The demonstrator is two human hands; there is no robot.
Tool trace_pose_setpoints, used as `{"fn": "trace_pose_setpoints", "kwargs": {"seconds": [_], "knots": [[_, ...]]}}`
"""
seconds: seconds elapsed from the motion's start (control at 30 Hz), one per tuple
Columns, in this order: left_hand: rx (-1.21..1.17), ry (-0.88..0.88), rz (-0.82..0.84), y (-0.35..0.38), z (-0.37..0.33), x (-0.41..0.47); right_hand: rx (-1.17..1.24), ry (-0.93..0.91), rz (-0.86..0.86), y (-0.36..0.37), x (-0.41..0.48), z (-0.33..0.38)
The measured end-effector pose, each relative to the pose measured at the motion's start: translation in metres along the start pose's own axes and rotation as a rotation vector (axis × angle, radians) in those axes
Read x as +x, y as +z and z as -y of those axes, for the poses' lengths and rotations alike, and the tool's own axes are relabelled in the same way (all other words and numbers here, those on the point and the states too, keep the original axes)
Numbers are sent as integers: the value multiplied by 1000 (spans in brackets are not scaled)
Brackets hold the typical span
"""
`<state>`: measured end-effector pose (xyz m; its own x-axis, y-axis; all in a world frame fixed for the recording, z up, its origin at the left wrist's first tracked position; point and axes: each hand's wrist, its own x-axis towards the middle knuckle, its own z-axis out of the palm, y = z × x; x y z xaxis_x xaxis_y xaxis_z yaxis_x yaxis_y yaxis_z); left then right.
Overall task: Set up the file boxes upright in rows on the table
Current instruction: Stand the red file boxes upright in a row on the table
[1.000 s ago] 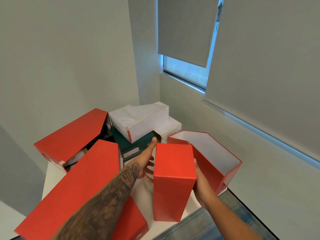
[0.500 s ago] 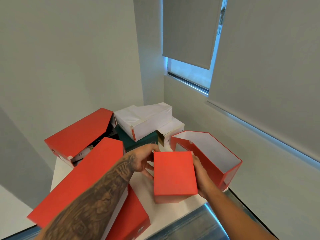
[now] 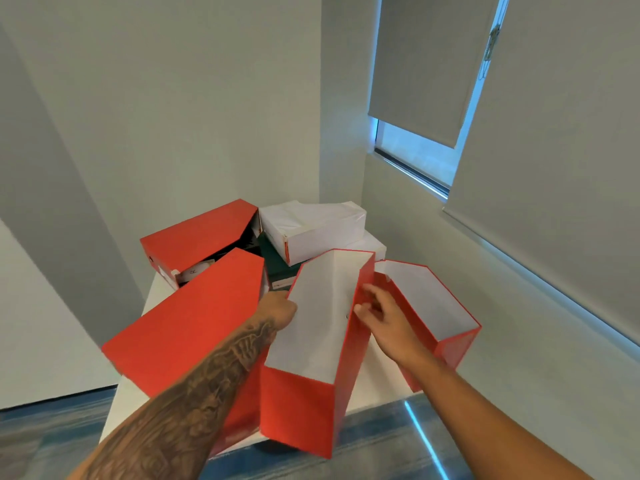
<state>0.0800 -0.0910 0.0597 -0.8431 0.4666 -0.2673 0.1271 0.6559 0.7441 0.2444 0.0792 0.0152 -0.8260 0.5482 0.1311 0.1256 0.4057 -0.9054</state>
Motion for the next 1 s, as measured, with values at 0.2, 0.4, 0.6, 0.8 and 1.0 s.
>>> {"fn": "trace_pose_setpoints", "kwargs": {"seconds": [0.2,0.4,0.6,0.8,1.0], "knots": [[11,141,-56,-18,-11,-35,-848,-341,135,-50,54,38],[143,236,-47,-52,-28,-49,-1220,-407,406,-71,70,88],[434,457,-339,-84,-69,-56,-1136,-461,344,-85,62,100],[679,673,-82,-42,-104,-81,-1015,-600,236,-69,46,113],[1001,877,-251,-46,-107,-66,-882,-595,137,-63,32,102]]}}
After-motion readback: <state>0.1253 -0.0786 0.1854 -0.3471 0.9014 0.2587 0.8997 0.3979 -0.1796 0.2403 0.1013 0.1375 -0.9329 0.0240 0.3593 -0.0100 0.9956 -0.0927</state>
